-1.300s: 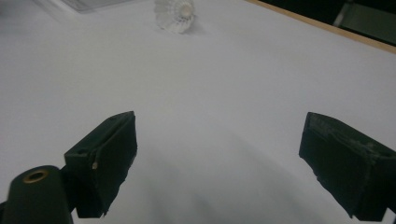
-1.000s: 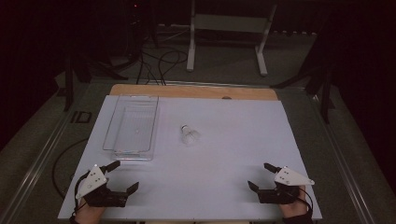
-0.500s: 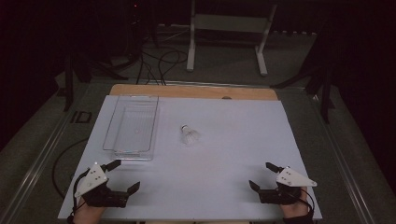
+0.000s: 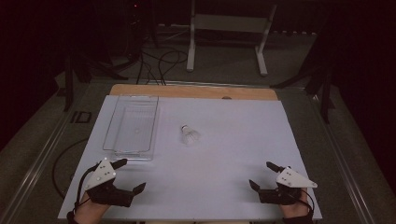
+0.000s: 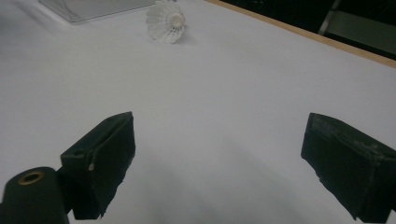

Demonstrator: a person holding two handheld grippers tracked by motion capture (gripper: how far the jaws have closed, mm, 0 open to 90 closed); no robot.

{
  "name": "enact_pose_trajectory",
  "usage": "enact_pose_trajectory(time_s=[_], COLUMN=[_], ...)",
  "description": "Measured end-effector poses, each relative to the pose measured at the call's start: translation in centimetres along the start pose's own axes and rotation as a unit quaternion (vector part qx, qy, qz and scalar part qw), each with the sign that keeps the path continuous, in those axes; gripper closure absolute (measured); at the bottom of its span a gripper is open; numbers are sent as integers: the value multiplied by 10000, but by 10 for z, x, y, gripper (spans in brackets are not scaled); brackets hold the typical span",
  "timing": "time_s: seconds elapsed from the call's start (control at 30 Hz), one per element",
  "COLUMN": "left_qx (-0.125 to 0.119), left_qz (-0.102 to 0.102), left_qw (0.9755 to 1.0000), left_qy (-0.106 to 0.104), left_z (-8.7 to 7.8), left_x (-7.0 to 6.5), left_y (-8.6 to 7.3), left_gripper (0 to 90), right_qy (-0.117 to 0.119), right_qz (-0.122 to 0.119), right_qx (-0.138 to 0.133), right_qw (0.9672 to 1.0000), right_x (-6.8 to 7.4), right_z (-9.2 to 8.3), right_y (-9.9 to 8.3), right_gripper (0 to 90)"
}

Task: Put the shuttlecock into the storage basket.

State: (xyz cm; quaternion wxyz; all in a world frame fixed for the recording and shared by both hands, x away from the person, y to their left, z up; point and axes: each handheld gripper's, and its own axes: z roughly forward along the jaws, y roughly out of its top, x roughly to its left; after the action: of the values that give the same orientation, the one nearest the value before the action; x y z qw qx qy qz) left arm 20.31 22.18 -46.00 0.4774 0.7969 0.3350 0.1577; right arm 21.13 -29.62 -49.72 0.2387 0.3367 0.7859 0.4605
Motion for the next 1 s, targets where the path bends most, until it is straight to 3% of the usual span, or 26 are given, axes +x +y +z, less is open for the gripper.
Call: enact_pose_trajectory(time_s=[0.2,0.57,0.7,1.0], left_qx=[217,382,472,824], left_qz=[-13,46,162,328], left_qw=[9997,9989,9983,9950], left_qy=[-105,-279,-300,-463], left_z=[11,27,34,47], left_x=[-4,-12,-18,-29], left_y=[0,9,15,27], left_gripper=[1,1,1,1], right_qy=[-41,-25,12,37], right_qz=[12,-27,-9,-21], right_qx=[-11,77,120,169], right_qw=[10000,10000,9999,9998], right_x=[0,0,1,1], right_z=[-1,1,2,3], right_y=[0,-1,-1,-1], right_gripper=[100,100,100,100])
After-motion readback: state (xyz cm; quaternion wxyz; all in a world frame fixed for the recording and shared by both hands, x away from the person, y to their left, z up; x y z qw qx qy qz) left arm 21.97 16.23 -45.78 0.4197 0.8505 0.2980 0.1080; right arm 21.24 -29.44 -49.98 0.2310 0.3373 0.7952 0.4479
